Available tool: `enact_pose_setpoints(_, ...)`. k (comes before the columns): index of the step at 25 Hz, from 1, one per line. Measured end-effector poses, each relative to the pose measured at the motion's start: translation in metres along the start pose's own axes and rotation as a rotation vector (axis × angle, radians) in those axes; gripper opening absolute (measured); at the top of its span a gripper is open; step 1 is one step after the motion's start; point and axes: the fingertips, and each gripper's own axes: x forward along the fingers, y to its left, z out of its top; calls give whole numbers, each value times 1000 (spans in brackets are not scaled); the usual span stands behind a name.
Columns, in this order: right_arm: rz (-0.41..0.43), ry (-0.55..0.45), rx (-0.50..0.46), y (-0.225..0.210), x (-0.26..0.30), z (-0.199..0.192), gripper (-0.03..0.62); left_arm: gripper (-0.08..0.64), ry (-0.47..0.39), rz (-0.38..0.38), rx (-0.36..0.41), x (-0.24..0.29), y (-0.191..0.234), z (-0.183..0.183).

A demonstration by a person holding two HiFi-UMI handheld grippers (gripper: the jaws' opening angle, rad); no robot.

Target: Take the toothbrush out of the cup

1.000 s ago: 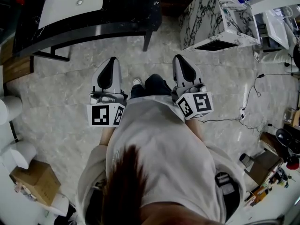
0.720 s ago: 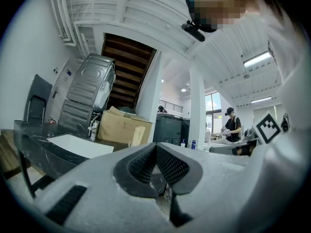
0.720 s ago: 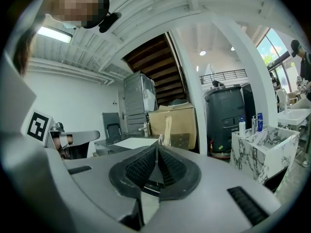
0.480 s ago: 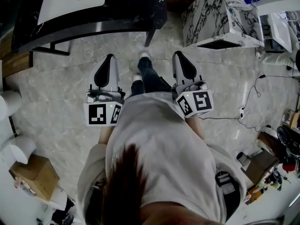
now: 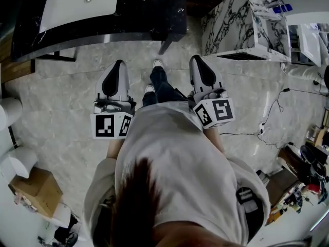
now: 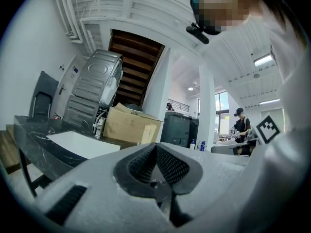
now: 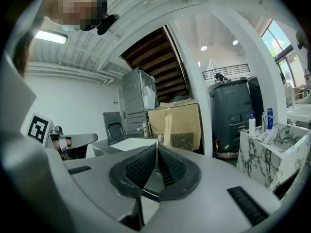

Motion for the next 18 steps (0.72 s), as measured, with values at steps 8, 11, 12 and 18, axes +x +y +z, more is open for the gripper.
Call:
enact_pose_setpoints(8, 38, -7, -4, -35, 69, 22, 23, 14, -1, 13, 15, 66, 16, 8)
enact_pose_setpoints(11, 67, -14, -11, -45, 95, 34, 23, 14, -13, 30, 18, 89, 24, 15)
enact_pose_setpoints(12, 76, -16, -12, -48, 103, 38, 23, 14, -16, 36, 19, 96, 26, 17)
enact_pose_setpoints(18, 107, -16, -10, -68, 142, 48, 23, 14, -27, 79, 19, 131, 36, 22)
